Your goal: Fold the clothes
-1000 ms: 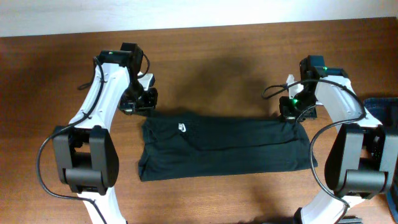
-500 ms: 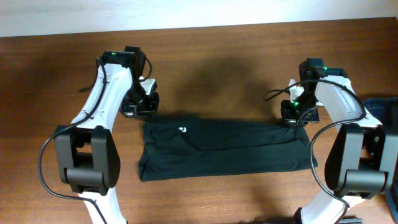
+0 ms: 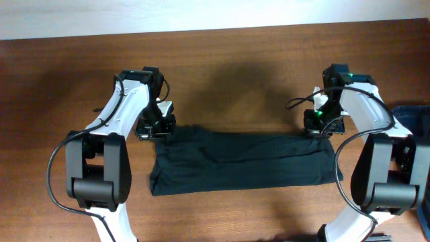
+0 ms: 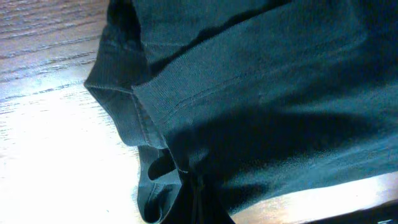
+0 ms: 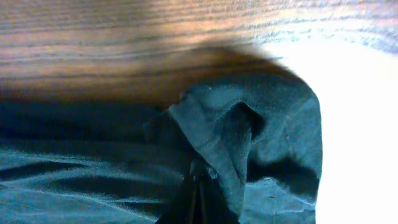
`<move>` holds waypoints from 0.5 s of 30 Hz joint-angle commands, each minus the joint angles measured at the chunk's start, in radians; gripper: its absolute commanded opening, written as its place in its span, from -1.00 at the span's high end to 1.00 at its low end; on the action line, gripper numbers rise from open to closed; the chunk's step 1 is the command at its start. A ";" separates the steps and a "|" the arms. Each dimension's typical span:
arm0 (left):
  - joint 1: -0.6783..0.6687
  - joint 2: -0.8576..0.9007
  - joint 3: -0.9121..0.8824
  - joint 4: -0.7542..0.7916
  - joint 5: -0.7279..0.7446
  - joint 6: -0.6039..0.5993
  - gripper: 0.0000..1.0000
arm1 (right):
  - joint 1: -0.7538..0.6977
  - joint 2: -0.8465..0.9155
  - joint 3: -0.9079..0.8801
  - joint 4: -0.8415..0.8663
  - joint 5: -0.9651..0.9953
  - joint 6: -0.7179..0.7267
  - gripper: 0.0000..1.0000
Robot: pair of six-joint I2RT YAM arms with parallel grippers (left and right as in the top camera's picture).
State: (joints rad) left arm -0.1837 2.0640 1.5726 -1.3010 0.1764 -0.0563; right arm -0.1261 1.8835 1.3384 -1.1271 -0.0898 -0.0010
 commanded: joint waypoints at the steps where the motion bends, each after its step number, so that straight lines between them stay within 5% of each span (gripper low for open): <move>1: 0.006 -0.035 -0.005 -0.001 -0.001 0.002 0.99 | -0.005 -0.026 -0.032 0.000 0.023 0.018 0.92; 12: 0.006 -0.035 -0.013 -0.035 -0.016 -0.003 0.99 | -0.005 -0.026 -0.135 0.089 0.023 0.036 0.90; 14: 0.005 -0.035 -0.025 -0.035 -0.016 -0.002 0.92 | -0.005 -0.026 -0.142 0.097 0.023 0.036 0.21; 15: 0.005 -0.035 -0.032 -0.035 -0.016 -0.002 0.85 | -0.005 -0.026 -0.142 0.096 0.023 0.036 0.13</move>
State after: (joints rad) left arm -0.1829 2.0640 1.5673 -1.3315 0.1677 -0.0547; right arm -0.1261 1.8835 1.2083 -1.0355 -0.0860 0.0288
